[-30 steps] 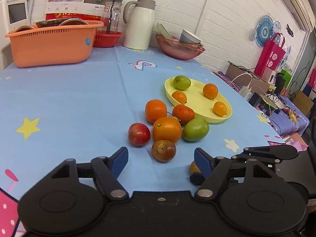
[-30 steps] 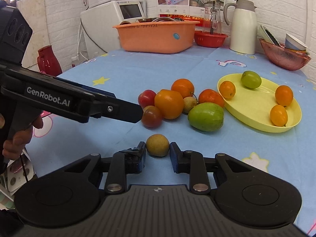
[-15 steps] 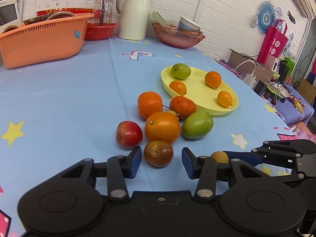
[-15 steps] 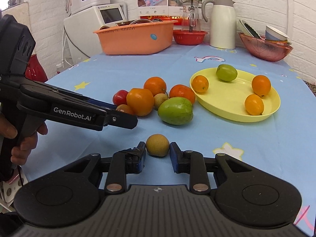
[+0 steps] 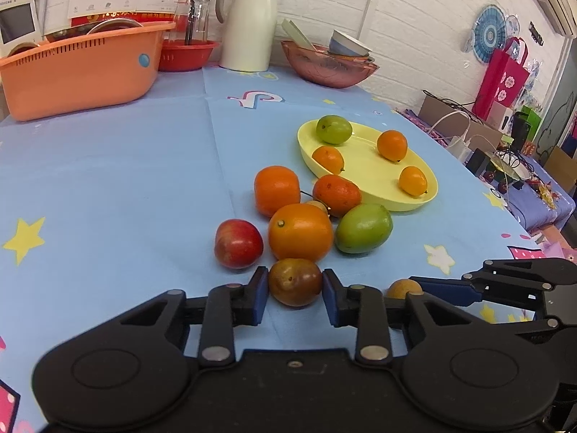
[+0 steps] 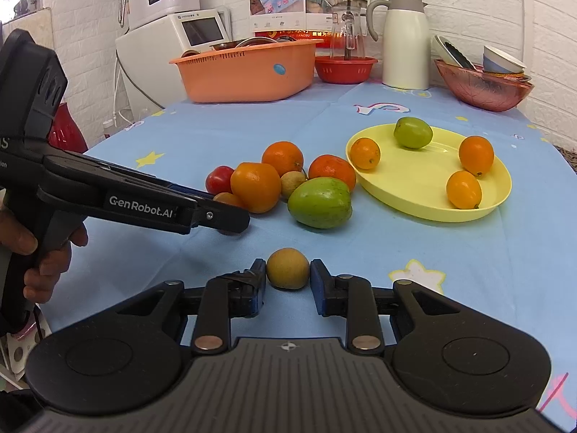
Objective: Organize fruits
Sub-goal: 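Place the kiwi fruit and jujube on the yellow plate and open both tools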
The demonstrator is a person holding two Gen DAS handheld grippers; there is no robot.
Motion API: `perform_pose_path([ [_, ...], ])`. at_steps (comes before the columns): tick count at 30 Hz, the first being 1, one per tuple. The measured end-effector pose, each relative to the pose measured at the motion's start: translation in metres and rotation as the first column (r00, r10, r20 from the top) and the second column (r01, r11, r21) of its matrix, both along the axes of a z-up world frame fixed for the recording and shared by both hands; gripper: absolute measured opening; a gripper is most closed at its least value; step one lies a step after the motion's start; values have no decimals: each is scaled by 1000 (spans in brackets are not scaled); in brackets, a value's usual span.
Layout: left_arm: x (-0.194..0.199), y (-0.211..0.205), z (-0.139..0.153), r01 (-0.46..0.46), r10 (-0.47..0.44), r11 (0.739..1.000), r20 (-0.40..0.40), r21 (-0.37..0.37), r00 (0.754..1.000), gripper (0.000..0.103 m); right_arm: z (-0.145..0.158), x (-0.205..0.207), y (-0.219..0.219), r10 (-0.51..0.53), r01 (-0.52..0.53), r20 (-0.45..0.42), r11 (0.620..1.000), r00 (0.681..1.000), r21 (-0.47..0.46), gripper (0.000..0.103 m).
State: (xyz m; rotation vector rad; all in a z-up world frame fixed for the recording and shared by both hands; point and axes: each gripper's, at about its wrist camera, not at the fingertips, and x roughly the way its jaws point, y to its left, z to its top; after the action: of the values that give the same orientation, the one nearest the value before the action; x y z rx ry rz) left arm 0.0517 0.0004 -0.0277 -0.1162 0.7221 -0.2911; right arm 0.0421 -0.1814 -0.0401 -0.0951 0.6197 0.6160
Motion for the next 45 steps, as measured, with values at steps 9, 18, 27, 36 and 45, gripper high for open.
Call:
perform_pose_path([
  [9,-11,-5,39,72,-69,997,90,-38,994,103,26,5,-24,-53,50,62,997,997,58,46],
  [18,59,-30,62,135,-127,989,128,-56,984,103,53,45,-58,-194,184,166,980,967,73,46],
  [27,135,-45,41,122,-120,991,50,-56,992,103,39,101,-80,-311,311,134,950,941,23,46],
  [36,172,-45,18,113,-114,992,-28,-57,993,103,24,131,-86,-320,320,68,947,945,1,46],
  [45,178,-45,12,118,-120,992,-43,-52,992,103,13,142,-83,-291,292,25,956,956,-19,46],
])
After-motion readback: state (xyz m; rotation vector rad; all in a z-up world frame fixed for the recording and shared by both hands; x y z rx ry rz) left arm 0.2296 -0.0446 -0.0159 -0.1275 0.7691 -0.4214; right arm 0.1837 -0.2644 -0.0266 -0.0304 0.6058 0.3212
